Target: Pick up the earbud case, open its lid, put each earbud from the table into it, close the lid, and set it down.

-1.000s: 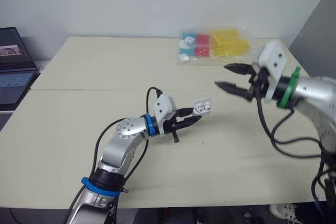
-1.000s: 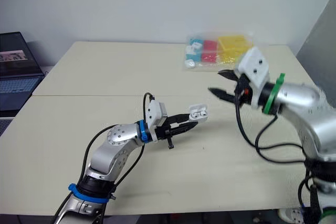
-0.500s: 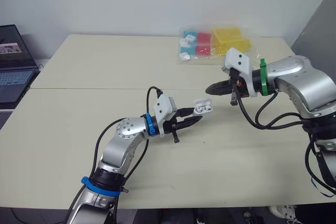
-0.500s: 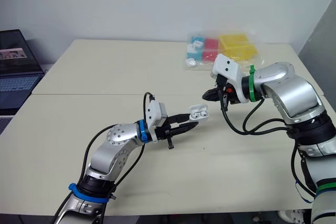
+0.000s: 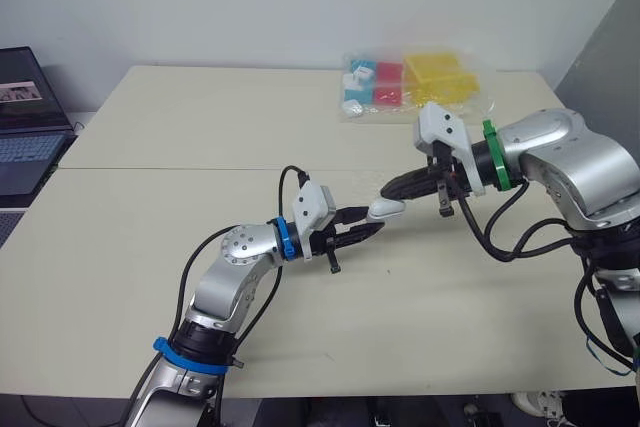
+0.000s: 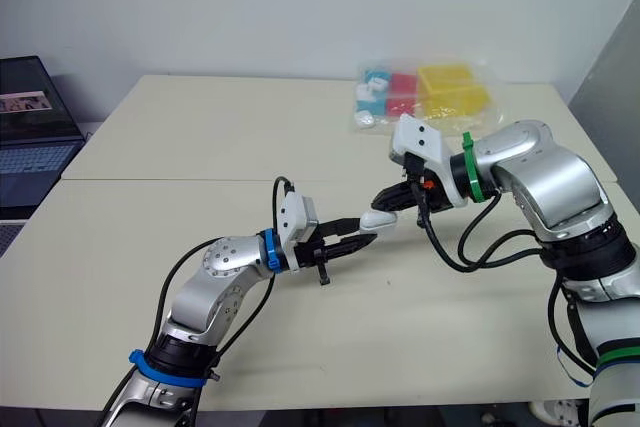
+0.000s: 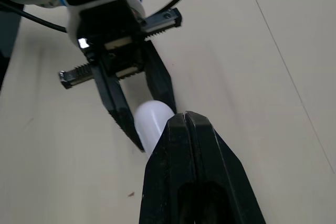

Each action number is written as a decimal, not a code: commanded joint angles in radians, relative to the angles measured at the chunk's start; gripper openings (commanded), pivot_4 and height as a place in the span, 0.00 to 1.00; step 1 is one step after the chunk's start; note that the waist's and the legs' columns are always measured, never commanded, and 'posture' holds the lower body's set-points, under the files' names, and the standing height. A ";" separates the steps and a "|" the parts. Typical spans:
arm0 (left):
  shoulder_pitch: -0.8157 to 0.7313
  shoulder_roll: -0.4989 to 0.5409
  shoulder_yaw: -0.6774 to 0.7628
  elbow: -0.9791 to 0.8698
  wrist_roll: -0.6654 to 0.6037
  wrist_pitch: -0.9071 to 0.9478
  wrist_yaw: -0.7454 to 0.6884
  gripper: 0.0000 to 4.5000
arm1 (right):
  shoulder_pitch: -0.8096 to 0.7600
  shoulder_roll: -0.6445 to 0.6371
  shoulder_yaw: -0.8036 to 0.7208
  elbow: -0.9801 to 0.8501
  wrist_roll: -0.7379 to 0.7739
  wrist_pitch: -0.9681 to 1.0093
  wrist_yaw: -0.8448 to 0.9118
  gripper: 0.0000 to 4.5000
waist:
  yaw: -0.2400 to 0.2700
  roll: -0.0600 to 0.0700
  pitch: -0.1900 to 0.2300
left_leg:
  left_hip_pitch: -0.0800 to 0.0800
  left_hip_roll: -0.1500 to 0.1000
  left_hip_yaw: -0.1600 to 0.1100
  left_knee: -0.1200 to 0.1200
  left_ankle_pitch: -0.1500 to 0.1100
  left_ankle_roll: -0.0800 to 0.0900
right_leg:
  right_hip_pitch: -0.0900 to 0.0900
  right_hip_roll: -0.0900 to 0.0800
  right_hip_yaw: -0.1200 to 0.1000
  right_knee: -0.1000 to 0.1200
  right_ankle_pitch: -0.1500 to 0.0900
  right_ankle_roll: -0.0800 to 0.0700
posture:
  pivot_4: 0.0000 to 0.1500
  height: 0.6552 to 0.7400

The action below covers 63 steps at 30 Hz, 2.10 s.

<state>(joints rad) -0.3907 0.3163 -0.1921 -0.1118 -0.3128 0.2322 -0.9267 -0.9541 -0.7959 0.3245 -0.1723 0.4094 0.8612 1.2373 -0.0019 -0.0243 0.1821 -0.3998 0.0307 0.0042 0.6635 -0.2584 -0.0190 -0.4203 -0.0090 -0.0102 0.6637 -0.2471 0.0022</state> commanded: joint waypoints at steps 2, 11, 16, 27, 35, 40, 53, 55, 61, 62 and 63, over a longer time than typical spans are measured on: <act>-0.008 -0.003 0.001 -0.048 -0.016 -0.002 0.007 0.17 | 0.023 -0.023 -0.039 -0.052 0.013 0.004 -0.002 0.00 | 0.000 0.000 0.000 | 0.000 0.000 0.000 0.000 0.000 0.000 | 0.000 0.000 0.000 0.000 0.000 0.000 | 1.00 1.00; -0.007 -0.004 0.003 -0.059 -0.017 0.004 0.010 0.17 | 0.070 -0.022 -0.023 -0.070 -0.011 0.011 -0.039 0.00 | 0.000 0.000 0.000 | 0.000 0.000 0.000 0.000 0.000 0.000 | 0.000 0.000 0.000 0.000 0.000 0.000 | 1.00 1.00; -0.011 -0.008 0.005 -0.056 -0.018 -0.001 0.018 0.17 | 0.085 -0.027 -0.021 -0.083 -0.002 0.050 -0.049 0.00 | 0.000 0.000 0.000 | 0.000 0.000 0.000 0.000 0.000 0.000 | 0.000 0.000 0.000 0.000 0.000 0.000 | 1.00 1.00; -0.005 0.006 -0.003 -0.049 -0.004 0.008 0.018 0.17 | 0.111 -0.043 -0.093 -0.136 0.050 0.060 -0.038 0.00 | 0.000 0.000 0.000 | 0.000 0.000 0.000 0.000 0.000 0.000 | 0.000 0.000 0.000 0.001 0.000 0.000 | 1.00 1.00; -0.005 0.054 -0.012 -0.055 -0.085 0.258 -0.013 0.17 | 0.227 -0.202 -0.156 -0.230 -0.010 -0.100 -0.025 0.00 | 0.000 0.000 0.000 | 0.000 -0.001 0.000 0.000 0.000 0.000 | 0.000 0.000 0.000 0.000 -0.002 0.003 | 1.00 1.00; -0.051 0.061 -0.014 0.006 -0.177 0.581 0.005 0.17 | 0.369 -0.250 -0.212 -0.314 -0.006 -0.121 -0.066 0.00 | 0.000 0.000 0.000 | 0.000 -0.001 0.000 0.001 0.000 0.000 | 0.000 0.001 0.000 0.001 -0.003 0.005 | 1.00 1.00; -0.183 -0.072 0.021 0.229 -0.217 0.887 0.134 0.17 | 0.540 -0.289 -0.237 -0.361 -0.086 -0.229 -0.123 0.00 | -0.001 0.000 0.000 | 0.001 -0.001 0.000 0.002 0.000 0.000 | 0.001 0.002 0.000 0.002 -0.002 0.006 | 1.00 1.00; -0.190 -0.076 0.034 0.241 -0.220 0.909 0.151 0.17 | 0.545 -0.290 -0.242 -0.358 -0.085 -0.230 -0.126 0.00 | 0.000 0.000 0.000 | 0.002 -0.001 0.000 0.002 0.000 0.000 | 0.002 0.002 0.001 0.002 -0.002 0.006 | 1.00 1.00; -0.194 -0.077 0.046 0.261 -0.219 0.953 0.191 0.45 | 0.558 -0.288 -0.249 -0.348 -0.086 -0.239 -0.127 0.00 | -0.001 0.000 0.000 | 0.005 -0.001 0.000 0.003 0.000 0.000 | 0.005 0.001 0.001 0.001 -0.002 0.006 | 1.00 1.00; -0.192 -0.073 0.048 0.257 -0.221 0.956 0.193 0.51 | 0.561 -0.289 -0.251 -0.347 -0.085 -0.240 -0.126 0.00 | -0.001 0.000 0.000 | 0.006 -0.001 0.000 0.003 0.000 0.000 | 0.007 0.001 0.000 0.001 -0.002 0.006 | 1.00 1.00; -0.188 -0.069 0.056 0.251 -0.225 0.963 0.197 0.55 | 0.563 -0.290 -0.255 -0.346 -0.084 -0.242 -0.125 0.00 | -0.001 0.000 0.000 | 0.007 -0.001 0.000 0.002 0.000 0.000 | 0.007 0.001 0.000 0.001 -0.002 0.006 | 1.00 1.00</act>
<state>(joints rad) -0.5874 0.2326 -0.1504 0.1292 -0.5527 1.1777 -0.7670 -0.3928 -1.0741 0.1080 -0.5047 0.3230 0.6353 1.1110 -0.0027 -0.0245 0.1820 -0.3910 0.0295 0.0035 0.6658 -0.2582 -0.0193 -0.4114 -0.0079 -0.0098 0.6647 -0.2495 0.0079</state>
